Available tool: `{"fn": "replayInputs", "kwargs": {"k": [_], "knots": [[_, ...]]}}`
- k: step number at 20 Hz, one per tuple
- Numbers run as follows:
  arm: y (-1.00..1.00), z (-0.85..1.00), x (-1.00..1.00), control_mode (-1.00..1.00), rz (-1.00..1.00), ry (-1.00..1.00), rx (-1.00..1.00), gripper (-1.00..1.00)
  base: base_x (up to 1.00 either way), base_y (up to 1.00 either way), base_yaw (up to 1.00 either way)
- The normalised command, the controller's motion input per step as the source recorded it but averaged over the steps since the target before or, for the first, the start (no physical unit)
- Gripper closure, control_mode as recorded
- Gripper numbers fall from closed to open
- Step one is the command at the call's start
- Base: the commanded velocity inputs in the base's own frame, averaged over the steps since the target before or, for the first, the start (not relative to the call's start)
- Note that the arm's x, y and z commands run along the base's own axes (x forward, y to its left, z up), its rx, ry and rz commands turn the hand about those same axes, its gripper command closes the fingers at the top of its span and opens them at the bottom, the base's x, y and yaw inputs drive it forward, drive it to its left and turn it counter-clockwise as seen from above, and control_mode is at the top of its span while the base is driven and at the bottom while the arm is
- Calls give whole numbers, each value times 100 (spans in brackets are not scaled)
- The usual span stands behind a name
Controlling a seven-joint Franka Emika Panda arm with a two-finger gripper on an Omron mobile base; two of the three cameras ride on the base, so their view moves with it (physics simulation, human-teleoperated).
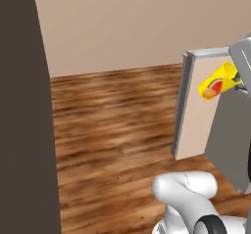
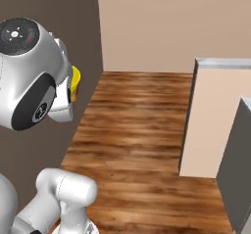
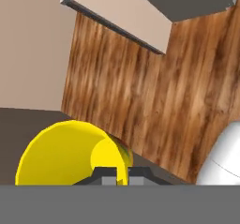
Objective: There is a tray on the dining counter. Grab the cup, mug, and pitcher and place them on the tray. The pitcher may be placed next to the tray if it cannot fit the tray.
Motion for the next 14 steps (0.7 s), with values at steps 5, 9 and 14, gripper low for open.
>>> {"fn": "replayInputs", "kwargs": {"k": [5,9,14], "knots": [[0,0,0,100,0,0,0,100,91,88,0],[0,0,0,100,0,0,0,100,100,80,0],[0,0,0,100,0,0,0,100,100,27,-1]]}}
